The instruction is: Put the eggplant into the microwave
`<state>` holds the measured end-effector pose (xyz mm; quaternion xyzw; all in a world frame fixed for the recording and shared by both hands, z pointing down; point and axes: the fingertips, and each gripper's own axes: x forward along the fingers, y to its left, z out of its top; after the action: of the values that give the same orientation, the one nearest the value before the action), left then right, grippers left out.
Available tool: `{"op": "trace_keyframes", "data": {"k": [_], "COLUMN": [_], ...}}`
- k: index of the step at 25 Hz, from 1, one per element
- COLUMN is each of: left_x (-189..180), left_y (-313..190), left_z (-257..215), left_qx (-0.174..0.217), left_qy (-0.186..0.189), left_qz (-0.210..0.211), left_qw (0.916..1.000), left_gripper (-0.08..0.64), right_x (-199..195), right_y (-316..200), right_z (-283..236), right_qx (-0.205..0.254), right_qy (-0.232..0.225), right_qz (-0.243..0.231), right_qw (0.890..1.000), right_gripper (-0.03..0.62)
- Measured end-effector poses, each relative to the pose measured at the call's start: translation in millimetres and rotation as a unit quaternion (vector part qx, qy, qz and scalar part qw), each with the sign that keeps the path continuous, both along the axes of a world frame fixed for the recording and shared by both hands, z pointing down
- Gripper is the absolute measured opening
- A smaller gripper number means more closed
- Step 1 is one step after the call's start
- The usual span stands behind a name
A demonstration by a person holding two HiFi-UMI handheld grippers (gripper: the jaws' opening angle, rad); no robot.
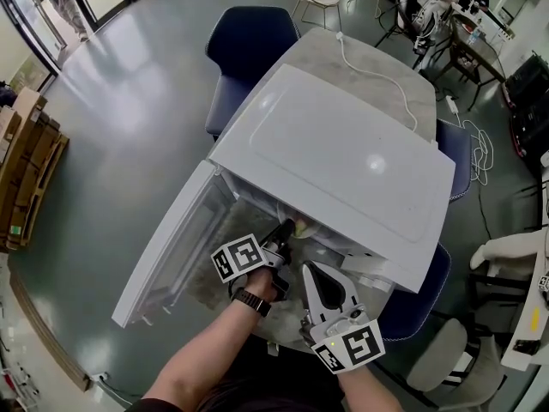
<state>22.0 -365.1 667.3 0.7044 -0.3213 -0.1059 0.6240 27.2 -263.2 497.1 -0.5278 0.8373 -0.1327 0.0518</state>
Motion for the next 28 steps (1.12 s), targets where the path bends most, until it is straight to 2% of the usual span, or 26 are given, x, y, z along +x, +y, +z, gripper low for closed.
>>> {"op": "trace_keyframes", "data": {"k": [5,9,13,16,20,26,28], "left_x": [2,0,-1,0,-1,-1,1], "left_y": [-2,2,-1,-4,-8,-9,-9], "left_z": [-3,-9,-17,-12,-10,-28,-29], "left_qx": [0.052,0.103,0.167,0.18,0.195,0.279,0.295], "left_qy": [-0.052,-0.099,-0.151,-0.185,-0.207,-0.232,-0.239], "left_qz": [0.014,0.028,0.038,0.048,0.046,0.041,0.047], "left_qw": [0.9972,0.9894,0.9735,0.9648,0.9576,0.9308,0.924], "left_gripper": [0.026,0.026,0.027,0.064,0.071,0.072,0.074], "right_x": [1,-4,-8,-10,-10,-13,-14], "right_y": [-2,-5,-8,-7,-6,-5,-5], "right_z": [8,12,11,10,13,17,17], "right_qx": [-0.004,-0.006,-0.004,-0.004,-0.008,-0.013,-0.014], "right_qy": [-0.002,-0.003,-0.004,-0.003,-0.002,-0.004,-0.003], "right_qz": [-0.002,-0.009,-0.016,-0.023,-0.025,-0.031,-0.032], "right_qw": [1.0,1.0,1.0,1.0,1.0,0.999,0.999], "right_gripper": [0.0,0.0,0.0,0.0,0.0,0.0,0.0]}}
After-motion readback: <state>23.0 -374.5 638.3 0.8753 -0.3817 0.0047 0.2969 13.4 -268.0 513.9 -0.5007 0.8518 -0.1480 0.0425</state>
